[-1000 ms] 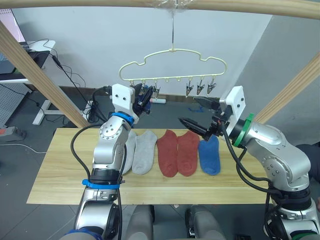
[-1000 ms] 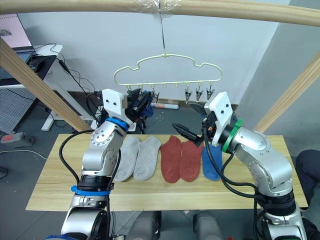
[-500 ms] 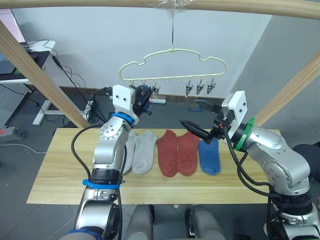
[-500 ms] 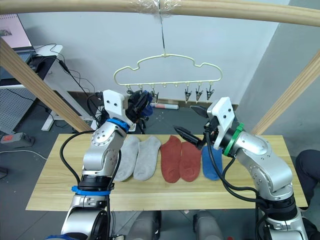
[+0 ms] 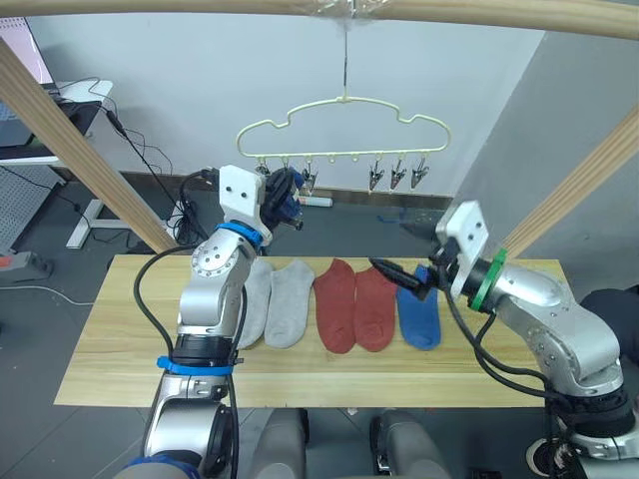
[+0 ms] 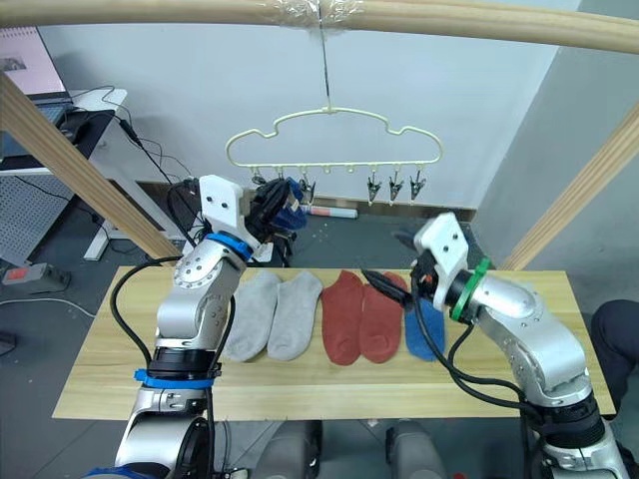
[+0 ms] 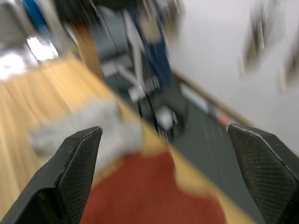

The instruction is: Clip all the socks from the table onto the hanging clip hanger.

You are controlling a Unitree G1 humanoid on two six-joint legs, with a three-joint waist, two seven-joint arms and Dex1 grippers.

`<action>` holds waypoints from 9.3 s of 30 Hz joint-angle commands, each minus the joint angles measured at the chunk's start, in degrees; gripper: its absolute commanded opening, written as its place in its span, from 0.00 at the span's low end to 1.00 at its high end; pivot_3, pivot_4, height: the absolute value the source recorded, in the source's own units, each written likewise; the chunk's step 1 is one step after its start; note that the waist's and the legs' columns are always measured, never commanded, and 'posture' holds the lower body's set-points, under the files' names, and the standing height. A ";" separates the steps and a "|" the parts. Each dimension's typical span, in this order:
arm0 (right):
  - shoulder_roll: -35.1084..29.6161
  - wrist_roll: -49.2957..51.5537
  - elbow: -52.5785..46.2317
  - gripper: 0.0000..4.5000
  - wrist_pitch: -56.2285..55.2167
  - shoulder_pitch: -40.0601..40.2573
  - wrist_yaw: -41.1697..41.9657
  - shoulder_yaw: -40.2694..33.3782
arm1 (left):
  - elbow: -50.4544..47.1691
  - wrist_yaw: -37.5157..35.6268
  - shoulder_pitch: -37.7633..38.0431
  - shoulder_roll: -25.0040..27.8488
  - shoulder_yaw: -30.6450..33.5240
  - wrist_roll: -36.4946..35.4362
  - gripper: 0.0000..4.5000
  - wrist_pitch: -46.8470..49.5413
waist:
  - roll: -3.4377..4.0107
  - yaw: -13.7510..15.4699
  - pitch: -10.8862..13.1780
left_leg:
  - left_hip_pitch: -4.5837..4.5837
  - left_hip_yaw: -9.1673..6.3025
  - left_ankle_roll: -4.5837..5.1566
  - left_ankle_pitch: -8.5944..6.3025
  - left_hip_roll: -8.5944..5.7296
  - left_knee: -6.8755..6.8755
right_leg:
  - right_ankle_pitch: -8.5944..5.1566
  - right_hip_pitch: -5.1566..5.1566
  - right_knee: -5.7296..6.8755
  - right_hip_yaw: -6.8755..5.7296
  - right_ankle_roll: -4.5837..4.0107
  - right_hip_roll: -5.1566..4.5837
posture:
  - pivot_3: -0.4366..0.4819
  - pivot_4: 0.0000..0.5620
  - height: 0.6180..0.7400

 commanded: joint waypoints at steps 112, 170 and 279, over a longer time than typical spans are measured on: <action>14.90 -21.43 19.76 0.01 -2.05 -24.43 9.39 17.28 | -8.58 12.67 -2.88 0.48 19.47 -38.92 0.00 46.98 | -0.31 -0.43 0.68 | 0.52 -0.17 -0.21 0.17 0.05 -0.21 | 0.04 0.51 -0.32 -0.07 0.06 0.01 | 0.54 0.46 1.00; 25.92 -19.03 29.21 0.34 -2.89 -31.99 7.31 10.61 | -14.00 11.96 -0.04 7.48 14.76 -43.28 1.00 45.57 | -0.26 0.00 0.89 | -0.03 -0.15 -0.24 0.16 0.08 -0.29 | 0.04 -0.07 -0.35 -0.07 0.05 -0.11 | 0.58 0.46 1.00; 8.15 11.17 -6.58 1.00 0.19 -10.65 3.21 -8.81 | 2.04 -3.14 -3.63 -5.76 -4.64 0.77 0.13 -3.27 | -0.24 -0.02 0.90 | -0.09 -0.13 -0.17 0.22 -0.01 -0.05 | 0.04 -0.08 0.05 -0.13 0.05 -0.01 | 0.48 0.41 1.00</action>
